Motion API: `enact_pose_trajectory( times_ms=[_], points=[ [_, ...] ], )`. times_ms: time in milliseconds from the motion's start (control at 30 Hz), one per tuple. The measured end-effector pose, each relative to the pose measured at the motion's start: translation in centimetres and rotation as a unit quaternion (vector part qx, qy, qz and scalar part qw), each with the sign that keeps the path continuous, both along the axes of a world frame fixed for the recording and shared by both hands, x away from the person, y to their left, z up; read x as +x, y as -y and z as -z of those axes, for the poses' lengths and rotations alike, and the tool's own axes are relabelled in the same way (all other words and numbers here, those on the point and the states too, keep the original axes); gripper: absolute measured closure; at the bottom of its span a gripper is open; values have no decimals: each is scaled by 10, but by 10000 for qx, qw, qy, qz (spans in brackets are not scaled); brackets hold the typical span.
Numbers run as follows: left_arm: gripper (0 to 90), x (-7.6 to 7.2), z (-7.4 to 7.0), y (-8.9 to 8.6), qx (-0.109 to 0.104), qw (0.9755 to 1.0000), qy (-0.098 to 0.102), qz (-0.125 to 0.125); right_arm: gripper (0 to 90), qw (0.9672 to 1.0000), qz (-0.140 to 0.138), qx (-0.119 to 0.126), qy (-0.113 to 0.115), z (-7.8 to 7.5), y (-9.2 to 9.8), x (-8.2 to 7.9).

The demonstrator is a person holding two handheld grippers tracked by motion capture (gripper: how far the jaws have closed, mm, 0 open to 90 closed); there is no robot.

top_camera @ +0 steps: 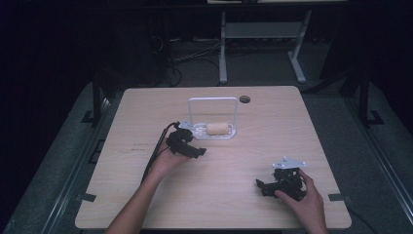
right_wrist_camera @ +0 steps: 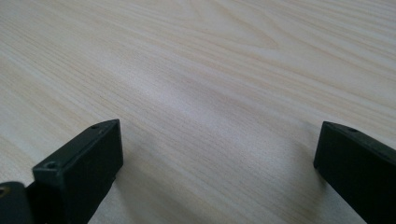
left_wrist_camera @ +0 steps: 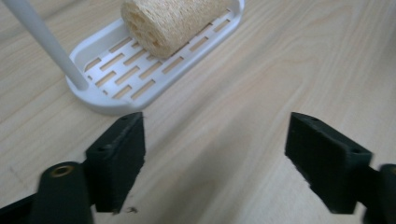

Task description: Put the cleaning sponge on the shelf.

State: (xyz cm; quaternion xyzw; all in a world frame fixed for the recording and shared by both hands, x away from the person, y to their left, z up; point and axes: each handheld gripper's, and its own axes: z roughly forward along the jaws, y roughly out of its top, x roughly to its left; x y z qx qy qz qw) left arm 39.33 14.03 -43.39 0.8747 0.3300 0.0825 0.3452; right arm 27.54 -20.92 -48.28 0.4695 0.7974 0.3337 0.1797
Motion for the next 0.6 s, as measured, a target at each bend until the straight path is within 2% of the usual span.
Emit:
enact_pose_trajectory(
  times_ms=[133, 167, 300, 367, 433, 600],
  points=[
    [132, -11, -2, -6, 42, 9999, 91, -62, 9, 10000, -1, 0, 1, 0, 0, 0],
    [131, -15, -2, -9, 63, 9998, 161, -52, 9, 10000, 1, -1, -1, 0, 0, 0],
    [130, -28, -3, -18, 64, 9997, 215, -9, 9, 10000, 1, 0, -2, 0, 0, 0],
    [131, -38, -4, -27, 58, 9997, 247, -53, 9, 10000, 2, 1, -2, 0, 0, 0],
    [131, -40, -4, -29, 47, 9996, 275, -71, 9, 10000, 1, 1, -1, 0, 0, 0],
    [132, -58, -2, -43, -12, 9993, 332, -142, 9, 10000, 2, 0, 2, 0, 0, 0]
  ],
)
